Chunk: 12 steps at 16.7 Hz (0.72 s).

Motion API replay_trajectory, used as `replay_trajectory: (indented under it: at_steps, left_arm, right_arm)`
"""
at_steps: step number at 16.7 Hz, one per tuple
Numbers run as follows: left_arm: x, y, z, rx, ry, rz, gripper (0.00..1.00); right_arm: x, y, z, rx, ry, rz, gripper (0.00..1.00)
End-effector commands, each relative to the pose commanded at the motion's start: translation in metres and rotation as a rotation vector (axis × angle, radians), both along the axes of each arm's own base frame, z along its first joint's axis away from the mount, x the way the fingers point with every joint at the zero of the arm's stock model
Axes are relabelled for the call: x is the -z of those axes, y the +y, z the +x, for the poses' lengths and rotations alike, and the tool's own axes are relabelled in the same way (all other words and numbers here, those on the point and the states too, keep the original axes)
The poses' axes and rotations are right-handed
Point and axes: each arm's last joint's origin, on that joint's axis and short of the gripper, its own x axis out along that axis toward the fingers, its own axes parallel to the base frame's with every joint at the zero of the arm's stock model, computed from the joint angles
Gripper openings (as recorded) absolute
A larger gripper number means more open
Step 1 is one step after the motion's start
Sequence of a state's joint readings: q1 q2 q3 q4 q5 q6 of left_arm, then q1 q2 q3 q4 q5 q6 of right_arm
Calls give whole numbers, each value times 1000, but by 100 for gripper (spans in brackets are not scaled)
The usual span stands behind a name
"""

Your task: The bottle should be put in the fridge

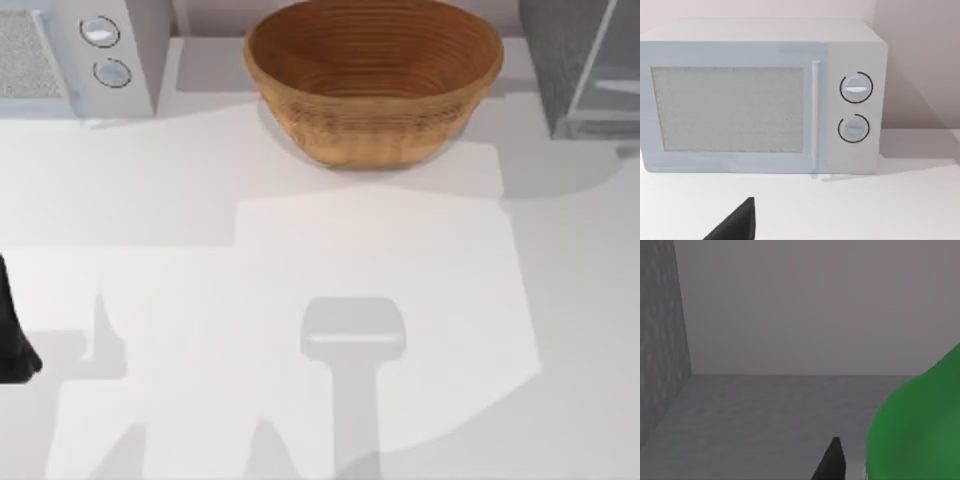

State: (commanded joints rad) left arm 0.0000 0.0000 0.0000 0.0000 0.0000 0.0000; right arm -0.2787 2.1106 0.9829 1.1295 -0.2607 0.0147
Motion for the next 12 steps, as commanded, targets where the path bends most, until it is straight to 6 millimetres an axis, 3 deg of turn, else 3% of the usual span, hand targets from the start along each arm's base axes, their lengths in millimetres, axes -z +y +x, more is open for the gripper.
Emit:
replay_trajectory:
  at_steps: [6,12]
  left_arm:
    - [0,0,0,0,0,0,100]
    - [0,0,0,0,0,0,100]
  right_arm:
    - [3,3,3,-7,10,5,1]
    - [2,0,58,-8,2,3,1]
